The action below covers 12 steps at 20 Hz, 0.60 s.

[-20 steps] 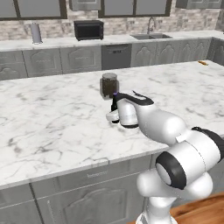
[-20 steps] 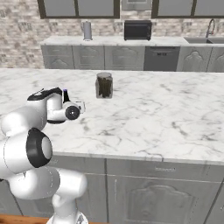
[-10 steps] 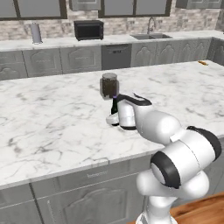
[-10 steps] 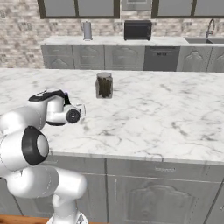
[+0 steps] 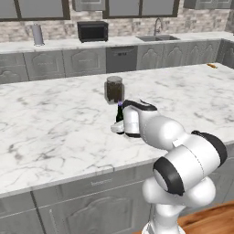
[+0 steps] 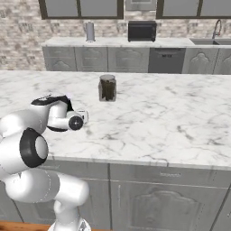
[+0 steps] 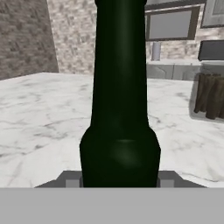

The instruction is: Open the cabinet directly in front. Then move the beer and the mug to the dining counter with the jar on it.

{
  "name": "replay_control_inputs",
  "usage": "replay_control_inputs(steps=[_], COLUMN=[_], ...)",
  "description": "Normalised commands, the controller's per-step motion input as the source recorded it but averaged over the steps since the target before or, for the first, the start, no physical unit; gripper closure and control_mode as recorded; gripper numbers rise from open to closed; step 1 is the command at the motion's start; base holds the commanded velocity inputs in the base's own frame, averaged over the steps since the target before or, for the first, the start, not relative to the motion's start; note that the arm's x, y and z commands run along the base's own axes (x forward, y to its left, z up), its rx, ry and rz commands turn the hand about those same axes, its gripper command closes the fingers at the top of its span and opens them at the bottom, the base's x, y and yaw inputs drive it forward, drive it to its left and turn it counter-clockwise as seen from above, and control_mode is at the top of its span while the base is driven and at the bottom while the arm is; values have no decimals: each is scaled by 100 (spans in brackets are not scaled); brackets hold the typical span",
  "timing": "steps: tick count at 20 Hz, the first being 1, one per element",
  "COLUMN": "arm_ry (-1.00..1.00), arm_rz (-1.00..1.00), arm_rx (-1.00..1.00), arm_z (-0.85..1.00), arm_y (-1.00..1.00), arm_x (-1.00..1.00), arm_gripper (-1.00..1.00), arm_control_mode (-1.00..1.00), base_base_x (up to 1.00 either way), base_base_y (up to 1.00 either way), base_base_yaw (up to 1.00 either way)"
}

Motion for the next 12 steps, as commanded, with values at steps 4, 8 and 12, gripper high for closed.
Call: replay_control_inputs(steps=[4, 8, 12], arm_ry=[0, 0, 0], arm_rz=[0, 0, 0], arm_rx=[0, 0, 0], arm_z=[-19, -20, -11], arm_y=[0, 0, 0], arm_x=[0, 0, 0], arm_gripper=[100, 100, -100], arm_control_mode=[-100, -100, -100], base_base_x=[0, 0, 0], base_base_y=[0, 0, 0], base_base_yaw=[0, 0, 0])
